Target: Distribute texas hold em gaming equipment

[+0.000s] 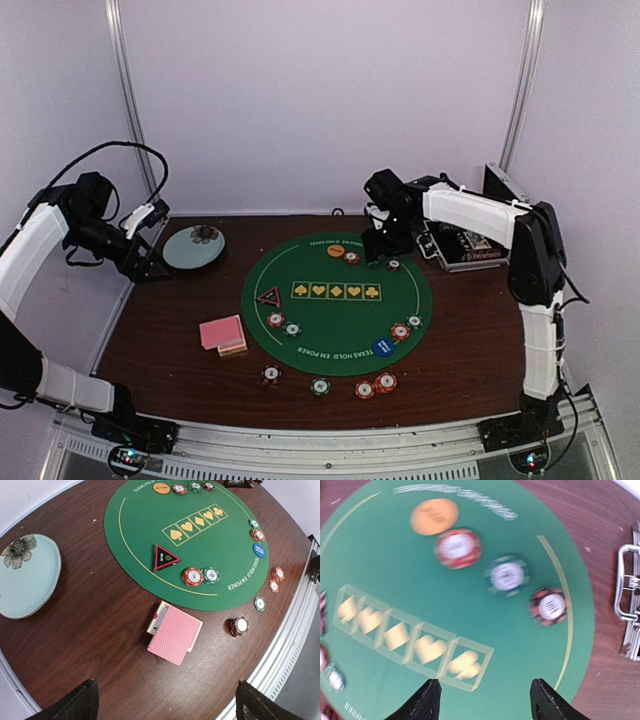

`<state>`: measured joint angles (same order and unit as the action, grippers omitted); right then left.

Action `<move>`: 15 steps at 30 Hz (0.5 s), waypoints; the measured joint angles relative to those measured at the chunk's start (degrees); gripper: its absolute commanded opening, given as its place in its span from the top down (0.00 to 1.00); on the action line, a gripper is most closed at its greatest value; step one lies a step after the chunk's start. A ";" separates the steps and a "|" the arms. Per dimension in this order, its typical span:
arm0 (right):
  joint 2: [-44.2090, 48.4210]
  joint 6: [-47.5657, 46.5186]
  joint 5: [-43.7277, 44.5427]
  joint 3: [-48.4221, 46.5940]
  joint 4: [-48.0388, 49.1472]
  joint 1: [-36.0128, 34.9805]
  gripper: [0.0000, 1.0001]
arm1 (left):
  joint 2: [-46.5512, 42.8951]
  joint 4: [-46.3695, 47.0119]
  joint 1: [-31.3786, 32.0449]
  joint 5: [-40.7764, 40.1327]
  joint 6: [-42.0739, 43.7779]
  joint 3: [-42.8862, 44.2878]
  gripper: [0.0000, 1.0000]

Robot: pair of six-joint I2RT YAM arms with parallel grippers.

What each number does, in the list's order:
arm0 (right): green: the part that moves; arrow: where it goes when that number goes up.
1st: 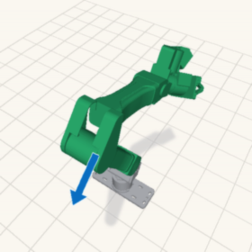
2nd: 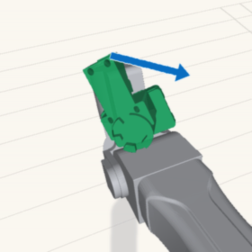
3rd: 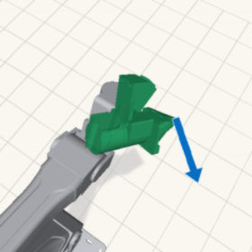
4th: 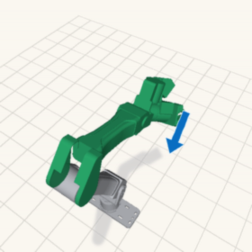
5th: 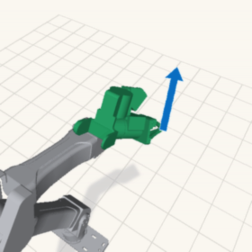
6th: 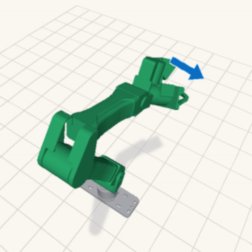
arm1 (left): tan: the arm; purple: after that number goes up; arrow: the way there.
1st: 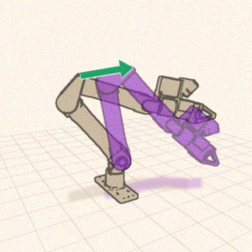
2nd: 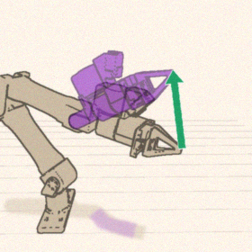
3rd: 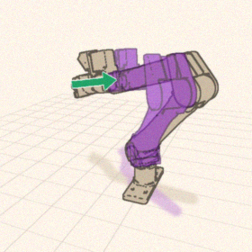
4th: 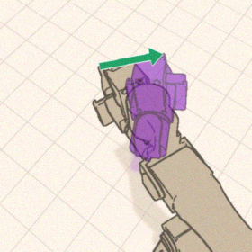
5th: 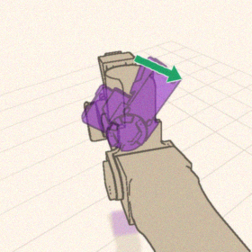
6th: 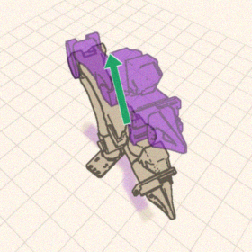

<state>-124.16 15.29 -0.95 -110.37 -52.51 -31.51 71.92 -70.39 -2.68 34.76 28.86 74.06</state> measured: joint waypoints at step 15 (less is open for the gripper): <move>4.42 1.86 -3.56 3.89 0.00 -35.50 0.12 | -0.68 0.00 0.00 -0.15 0.00 0.00 0.02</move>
<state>-119.74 17.15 -4.51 -106.48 -52.51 -67.00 71.24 -70.39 -2.68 34.61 28.86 74.06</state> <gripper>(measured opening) 0.868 0.976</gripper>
